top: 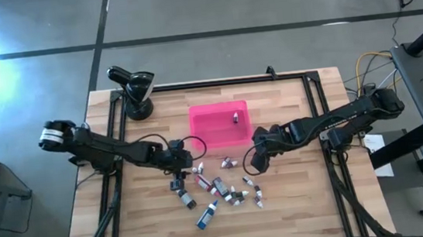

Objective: Pick & Place food coloring
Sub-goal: Put the red food coloring bottle into the pink bin

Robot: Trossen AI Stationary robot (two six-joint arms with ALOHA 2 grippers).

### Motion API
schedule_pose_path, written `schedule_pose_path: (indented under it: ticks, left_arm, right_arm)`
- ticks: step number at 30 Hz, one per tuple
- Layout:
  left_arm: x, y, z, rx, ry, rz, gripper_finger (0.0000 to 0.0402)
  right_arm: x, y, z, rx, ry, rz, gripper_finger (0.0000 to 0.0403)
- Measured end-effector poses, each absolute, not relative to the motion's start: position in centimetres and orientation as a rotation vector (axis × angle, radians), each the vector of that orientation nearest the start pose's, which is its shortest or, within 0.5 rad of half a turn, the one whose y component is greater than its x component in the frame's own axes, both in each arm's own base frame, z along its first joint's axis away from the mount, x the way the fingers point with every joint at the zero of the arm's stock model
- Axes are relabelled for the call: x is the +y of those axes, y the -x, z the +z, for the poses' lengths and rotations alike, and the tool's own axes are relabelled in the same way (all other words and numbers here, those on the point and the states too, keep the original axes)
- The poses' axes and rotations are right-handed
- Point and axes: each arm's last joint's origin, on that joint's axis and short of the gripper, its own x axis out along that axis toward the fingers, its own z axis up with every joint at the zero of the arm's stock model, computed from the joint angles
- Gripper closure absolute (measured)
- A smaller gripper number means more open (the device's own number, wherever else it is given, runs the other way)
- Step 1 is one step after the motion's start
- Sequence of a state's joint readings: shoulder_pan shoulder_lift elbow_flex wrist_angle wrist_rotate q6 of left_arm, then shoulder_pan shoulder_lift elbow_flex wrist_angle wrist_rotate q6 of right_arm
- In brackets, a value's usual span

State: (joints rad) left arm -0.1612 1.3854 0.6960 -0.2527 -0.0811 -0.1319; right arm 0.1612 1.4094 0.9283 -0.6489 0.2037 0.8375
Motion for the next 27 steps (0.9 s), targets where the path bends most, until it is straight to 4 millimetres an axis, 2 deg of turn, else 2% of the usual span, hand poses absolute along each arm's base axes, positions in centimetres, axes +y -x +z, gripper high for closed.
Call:
schedule_pose_path:
  ticks: [6,19,27]
  left_arm:
    - [-3.9,-25.5,17.5,0.918,-0.014,-0.026,0.0221]
    - [-4.2,-26.7,15.8,0.931,-0.035,-0.062,0.0221]
    - [-4.1,-26.9,15.5,0.925,-0.043,-0.041,0.0231]
  right_arm:
    - [3.6,-26.1,21.7,1.007,-0.540,-0.499,0.0184]
    - [3.6,-26.1,21.7,1.001,-0.558,-0.508,0.0184]
    - [3.6,-26.1,21.7,1.001,-0.562,-0.511,0.0183]
